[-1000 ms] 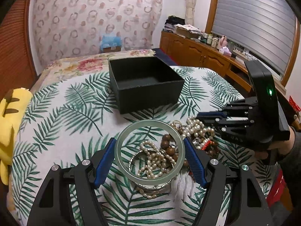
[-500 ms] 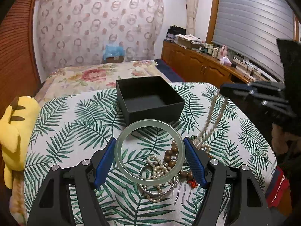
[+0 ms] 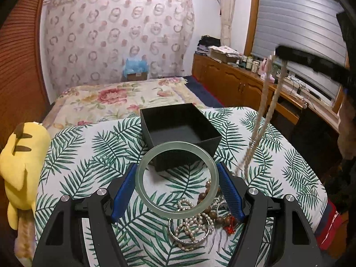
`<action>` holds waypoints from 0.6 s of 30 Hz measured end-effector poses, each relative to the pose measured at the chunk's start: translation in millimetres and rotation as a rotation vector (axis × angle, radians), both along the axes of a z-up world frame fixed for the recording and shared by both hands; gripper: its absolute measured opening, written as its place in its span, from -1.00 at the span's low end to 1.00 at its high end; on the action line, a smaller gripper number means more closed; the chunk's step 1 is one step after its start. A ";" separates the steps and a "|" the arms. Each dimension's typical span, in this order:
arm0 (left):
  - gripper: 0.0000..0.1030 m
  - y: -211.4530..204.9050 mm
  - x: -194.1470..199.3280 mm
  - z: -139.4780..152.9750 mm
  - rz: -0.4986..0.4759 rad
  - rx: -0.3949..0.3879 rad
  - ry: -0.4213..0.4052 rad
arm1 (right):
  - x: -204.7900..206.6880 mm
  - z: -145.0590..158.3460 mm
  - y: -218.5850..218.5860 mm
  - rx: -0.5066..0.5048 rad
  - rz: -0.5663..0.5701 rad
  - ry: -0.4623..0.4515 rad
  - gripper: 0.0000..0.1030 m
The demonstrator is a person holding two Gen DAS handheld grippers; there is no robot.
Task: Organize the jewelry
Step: 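Lower the bangle into the black box with the left gripper while the right drops the pearls in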
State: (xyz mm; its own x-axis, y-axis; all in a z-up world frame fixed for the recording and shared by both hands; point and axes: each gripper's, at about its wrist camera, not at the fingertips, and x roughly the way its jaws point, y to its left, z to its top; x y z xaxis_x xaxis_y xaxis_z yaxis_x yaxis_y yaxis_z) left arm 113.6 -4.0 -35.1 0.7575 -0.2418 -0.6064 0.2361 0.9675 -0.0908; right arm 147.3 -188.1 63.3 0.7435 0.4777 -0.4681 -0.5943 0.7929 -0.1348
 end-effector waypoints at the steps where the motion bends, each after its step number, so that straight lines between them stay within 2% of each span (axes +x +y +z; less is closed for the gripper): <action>1: 0.34 0.1 2.3 -0.3 0.001 0.001 -0.001 | 2.3 4.1 0.0 0.004 -0.002 -0.007 -0.85; 11: 0.34 0.8 28.8 -3.5 -0.007 0.004 0.014 | 33.8 34.1 9.5 0.012 -0.009 -0.064 -0.85; 18: 0.34 -3.9 52.3 -2.0 -0.010 0.016 0.012 | 55.7 38.4 19.3 0.017 -0.015 -0.067 -0.85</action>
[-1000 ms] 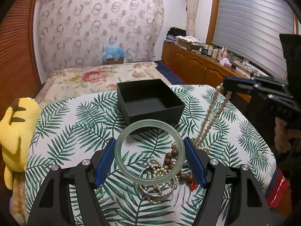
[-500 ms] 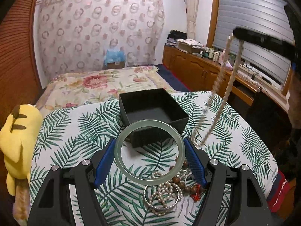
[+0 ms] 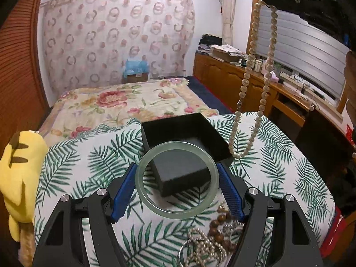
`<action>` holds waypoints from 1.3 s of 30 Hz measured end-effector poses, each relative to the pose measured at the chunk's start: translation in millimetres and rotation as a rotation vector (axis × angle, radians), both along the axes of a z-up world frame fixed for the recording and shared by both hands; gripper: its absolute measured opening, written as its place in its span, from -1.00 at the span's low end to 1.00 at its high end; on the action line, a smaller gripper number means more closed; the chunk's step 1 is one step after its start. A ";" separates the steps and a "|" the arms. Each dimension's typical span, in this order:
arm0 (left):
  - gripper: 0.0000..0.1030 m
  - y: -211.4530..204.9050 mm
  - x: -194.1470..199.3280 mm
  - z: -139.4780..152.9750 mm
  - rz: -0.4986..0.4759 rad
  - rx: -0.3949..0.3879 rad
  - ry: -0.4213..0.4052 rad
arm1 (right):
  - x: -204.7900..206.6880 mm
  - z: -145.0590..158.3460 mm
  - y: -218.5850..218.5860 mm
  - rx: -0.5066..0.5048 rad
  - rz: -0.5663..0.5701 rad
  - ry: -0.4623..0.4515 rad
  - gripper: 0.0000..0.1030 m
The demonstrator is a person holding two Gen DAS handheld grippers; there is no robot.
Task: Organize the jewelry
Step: 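Lower the bangle into the black box with the left gripper while the right drops the pearls in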
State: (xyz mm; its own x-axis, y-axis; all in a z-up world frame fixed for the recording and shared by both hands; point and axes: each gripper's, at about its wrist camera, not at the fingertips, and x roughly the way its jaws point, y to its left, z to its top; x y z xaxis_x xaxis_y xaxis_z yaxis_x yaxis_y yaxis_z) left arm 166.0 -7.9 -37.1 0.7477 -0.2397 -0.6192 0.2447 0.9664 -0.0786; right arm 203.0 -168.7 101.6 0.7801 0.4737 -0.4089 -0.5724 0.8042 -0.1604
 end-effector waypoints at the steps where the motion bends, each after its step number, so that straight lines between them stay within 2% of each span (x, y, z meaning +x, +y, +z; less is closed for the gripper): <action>1: 0.34 -2.2 4.8 -0.7 -0.002 0.003 0.003 | 3.5 -0.4 0.4 0.002 -0.002 0.001 -0.85; 9: 0.34 -16.4 30.3 -5.1 -0.012 0.022 0.010 | 22.6 -13.4 0.6 0.005 -0.016 0.043 -0.84; 16: 0.34 -21.9 57.6 -15.4 -0.006 0.028 0.038 | 44.6 -72.2 -0.6 -0.004 -0.024 0.190 -0.84; 22: 0.34 -23.0 73.6 -21.4 0.006 0.026 0.059 | 53.2 -109.8 1.2 0.009 -0.022 0.280 -0.84; 27: 0.34 -20.5 71.9 -21.2 0.002 -0.006 0.054 | 54.2 -123.9 0.6 0.020 -0.015 0.316 -0.84; 35: 0.34 -12.9 53.2 -11.9 0.011 -0.014 0.036 | 55.9 -135.8 0.4 0.038 0.004 0.352 -0.82; 36: 0.34 -11.8 49.6 -10.7 0.012 -0.014 0.034 | 56.3 -135.4 0.0 0.039 0.007 0.351 -0.80; 38: 0.34 -8.8 42.2 -9.2 0.013 -0.010 0.035 | 53.8 -134.6 1.0 0.049 0.008 0.349 -0.55; 39: 0.34 -8.1 39.1 -8.7 0.012 -0.005 0.035 | 52.8 -133.7 -0.6 0.053 0.007 0.345 -0.55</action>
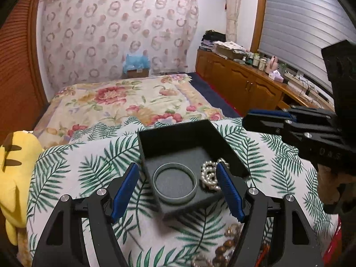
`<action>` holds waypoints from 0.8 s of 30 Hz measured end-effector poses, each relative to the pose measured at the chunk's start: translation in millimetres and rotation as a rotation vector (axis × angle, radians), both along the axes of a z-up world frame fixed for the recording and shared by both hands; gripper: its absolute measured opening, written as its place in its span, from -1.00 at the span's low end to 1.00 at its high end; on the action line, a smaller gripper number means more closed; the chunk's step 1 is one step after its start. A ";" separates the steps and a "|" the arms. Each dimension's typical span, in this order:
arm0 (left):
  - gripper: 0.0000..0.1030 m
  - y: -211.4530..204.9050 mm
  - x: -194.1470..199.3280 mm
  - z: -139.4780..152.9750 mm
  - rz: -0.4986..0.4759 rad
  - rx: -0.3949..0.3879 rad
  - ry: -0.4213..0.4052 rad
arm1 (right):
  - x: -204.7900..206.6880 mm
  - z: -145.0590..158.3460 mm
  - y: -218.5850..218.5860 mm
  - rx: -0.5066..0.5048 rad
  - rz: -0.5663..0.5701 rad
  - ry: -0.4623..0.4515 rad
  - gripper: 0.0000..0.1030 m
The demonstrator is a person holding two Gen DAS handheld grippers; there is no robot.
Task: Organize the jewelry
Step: 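Lower the bangle into the black box with the left gripper while the right drops the pearls in, then move both open grippers back over the jewelry pile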
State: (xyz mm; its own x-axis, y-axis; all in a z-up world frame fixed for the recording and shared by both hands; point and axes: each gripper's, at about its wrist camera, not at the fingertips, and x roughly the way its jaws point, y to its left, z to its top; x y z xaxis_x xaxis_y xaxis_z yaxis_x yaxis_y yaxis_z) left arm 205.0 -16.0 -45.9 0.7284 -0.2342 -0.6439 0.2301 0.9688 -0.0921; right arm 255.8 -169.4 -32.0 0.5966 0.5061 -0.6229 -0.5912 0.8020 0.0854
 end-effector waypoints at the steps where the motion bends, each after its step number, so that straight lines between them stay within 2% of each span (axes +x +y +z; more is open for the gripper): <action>1: 0.34 0.5 -3.3 0.4 0.000 0.006 0.000 | -1.2 1.0 -0.8 0.001 -0.003 -0.004 -0.55; 7: 0.34 4.5 -29.2 2.9 -0.012 0.018 -0.009 | -28.6 3.0 -13.0 0.019 0.000 -0.034 -0.55; 12: 0.35 6.5 -53.1 -2.4 -0.026 0.023 -0.010 | -59.0 -7.6 -21.9 0.006 0.014 -0.038 -0.55; 24: 0.38 1.6 -93.9 -25.9 -0.043 0.027 0.040 | -117.9 -68.3 -39.4 -0.061 0.033 0.072 -0.55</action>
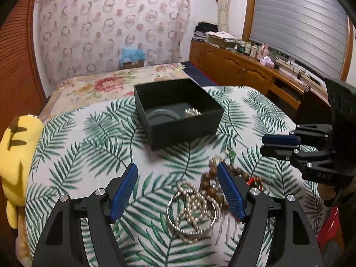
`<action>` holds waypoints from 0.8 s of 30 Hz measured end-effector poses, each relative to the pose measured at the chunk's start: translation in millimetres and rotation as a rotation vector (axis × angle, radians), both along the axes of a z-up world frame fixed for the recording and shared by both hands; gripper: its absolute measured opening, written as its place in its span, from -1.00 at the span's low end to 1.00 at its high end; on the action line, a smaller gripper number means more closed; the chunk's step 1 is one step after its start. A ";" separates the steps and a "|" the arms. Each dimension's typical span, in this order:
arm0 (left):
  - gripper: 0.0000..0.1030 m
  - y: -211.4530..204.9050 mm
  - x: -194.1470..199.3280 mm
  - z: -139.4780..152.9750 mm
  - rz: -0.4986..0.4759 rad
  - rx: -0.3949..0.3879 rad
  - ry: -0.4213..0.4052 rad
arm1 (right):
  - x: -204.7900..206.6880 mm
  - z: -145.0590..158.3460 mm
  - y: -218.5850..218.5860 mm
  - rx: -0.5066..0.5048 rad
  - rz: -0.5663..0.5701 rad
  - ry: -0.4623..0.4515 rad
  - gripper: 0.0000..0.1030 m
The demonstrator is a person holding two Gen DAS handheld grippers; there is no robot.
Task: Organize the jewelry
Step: 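Move both open grippers back over the jewelry pile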
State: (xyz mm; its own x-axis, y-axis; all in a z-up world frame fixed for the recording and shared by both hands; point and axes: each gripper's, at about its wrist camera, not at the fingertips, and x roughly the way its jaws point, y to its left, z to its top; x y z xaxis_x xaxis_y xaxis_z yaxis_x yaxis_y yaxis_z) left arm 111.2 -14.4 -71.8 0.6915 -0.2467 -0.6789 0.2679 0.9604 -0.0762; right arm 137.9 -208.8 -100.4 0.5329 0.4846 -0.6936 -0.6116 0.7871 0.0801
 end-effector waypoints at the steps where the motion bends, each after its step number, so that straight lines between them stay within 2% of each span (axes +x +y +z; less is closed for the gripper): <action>1: 0.38 -0.5 -1.7 -1.7 -0.002 0.002 0.006 | -1.9 -3.4 -1.3 -0.001 0.002 0.011 -0.55; 5: 0.48 -5.2 -9.4 -8.0 -0.011 0.014 0.022 | -7.2 -14.4 -4.0 -0.016 0.012 0.044 -0.55; 14: 0.48 -10.0 -16.6 -18.5 -0.026 0.001 0.047 | -11.0 -34.8 2.1 -0.060 0.047 0.107 -0.55; 19: 0.48 -13.1 -15.5 -24.5 -0.028 0.000 0.061 | -9.6 -38.4 4.8 -0.065 0.048 0.111 -0.55; 21: 0.48 -14.9 -15.3 -25.3 -0.030 0.002 0.063 | -9.8 -38.5 6.0 -0.065 0.053 0.109 -0.73; 24: 0.48 -16.4 -14.8 -27.2 -0.032 0.005 0.067 | -13.0 -38.3 6.9 -0.067 0.062 0.096 -0.84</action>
